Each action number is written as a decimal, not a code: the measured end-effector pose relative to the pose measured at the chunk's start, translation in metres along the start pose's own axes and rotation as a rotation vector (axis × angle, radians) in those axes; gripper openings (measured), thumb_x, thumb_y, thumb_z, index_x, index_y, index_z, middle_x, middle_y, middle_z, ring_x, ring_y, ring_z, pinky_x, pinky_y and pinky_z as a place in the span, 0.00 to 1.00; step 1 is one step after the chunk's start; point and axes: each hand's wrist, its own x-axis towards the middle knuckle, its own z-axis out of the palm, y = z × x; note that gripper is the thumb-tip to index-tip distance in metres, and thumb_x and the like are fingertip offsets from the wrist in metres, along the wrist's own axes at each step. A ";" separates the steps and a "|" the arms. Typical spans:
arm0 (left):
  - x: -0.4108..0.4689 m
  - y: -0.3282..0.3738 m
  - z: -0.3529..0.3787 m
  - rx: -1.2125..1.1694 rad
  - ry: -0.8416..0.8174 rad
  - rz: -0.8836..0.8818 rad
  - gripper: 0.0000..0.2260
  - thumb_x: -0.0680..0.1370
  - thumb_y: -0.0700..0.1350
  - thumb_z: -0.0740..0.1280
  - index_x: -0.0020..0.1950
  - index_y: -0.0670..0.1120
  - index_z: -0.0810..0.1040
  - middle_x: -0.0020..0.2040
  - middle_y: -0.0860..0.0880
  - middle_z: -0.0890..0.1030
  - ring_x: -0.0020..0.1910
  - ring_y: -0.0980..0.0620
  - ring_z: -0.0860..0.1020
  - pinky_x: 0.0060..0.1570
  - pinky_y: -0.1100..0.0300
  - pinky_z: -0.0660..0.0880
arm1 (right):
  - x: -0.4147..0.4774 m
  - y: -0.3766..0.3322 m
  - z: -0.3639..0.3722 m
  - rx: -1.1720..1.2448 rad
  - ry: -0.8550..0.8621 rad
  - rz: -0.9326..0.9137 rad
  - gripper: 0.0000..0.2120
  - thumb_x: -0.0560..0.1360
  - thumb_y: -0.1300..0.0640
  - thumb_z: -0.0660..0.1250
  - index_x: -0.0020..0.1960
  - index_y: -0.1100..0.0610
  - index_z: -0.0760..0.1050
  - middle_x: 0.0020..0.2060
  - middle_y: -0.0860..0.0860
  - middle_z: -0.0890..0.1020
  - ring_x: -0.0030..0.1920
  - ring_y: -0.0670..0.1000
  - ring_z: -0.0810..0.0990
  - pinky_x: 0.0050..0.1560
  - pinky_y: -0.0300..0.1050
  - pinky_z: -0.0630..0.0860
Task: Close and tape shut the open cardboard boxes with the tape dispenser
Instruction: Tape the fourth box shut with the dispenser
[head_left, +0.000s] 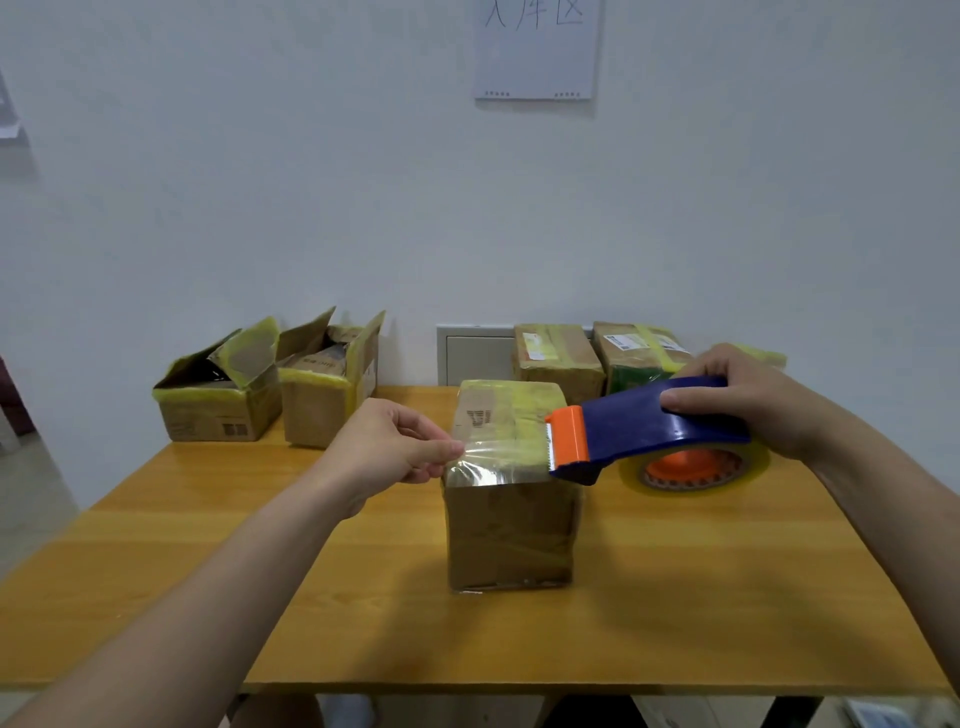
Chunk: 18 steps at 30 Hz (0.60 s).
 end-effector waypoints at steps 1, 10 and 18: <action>0.001 -0.001 0.000 0.007 0.005 0.000 0.08 0.71 0.43 0.80 0.44 0.40 0.87 0.36 0.44 0.86 0.33 0.55 0.82 0.35 0.64 0.78 | 0.001 0.001 0.000 -0.010 -0.002 0.002 0.15 0.70 0.46 0.70 0.38 0.59 0.84 0.34 0.57 0.84 0.32 0.52 0.82 0.33 0.37 0.76; 0.005 -0.003 0.002 0.078 0.004 0.019 0.08 0.71 0.45 0.80 0.44 0.41 0.88 0.38 0.45 0.87 0.36 0.54 0.83 0.37 0.63 0.79 | 0.001 0.006 -0.001 -0.074 -0.014 0.010 0.25 0.67 0.39 0.72 0.44 0.63 0.83 0.38 0.59 0.85 0.37 0.57 0.84 0.35 0.38 0.79; 0.004 -0.003 0.004 0.234 0.036 0.087 0.07 0.71 0.46 0.81 0.41 0.44 0.87 0.36 0.46 0.86 0.37 0.49 0.85 0.39 0.58 0.84 | 0.001 0.010 0.004 -0.121 -0.050 0.004 0.29 0.64 0.33 0.70 0.46 0.59 0.83 0.40 0.56 0.86 0.40 0.57 0.85 0.40 0.45 0.79</action>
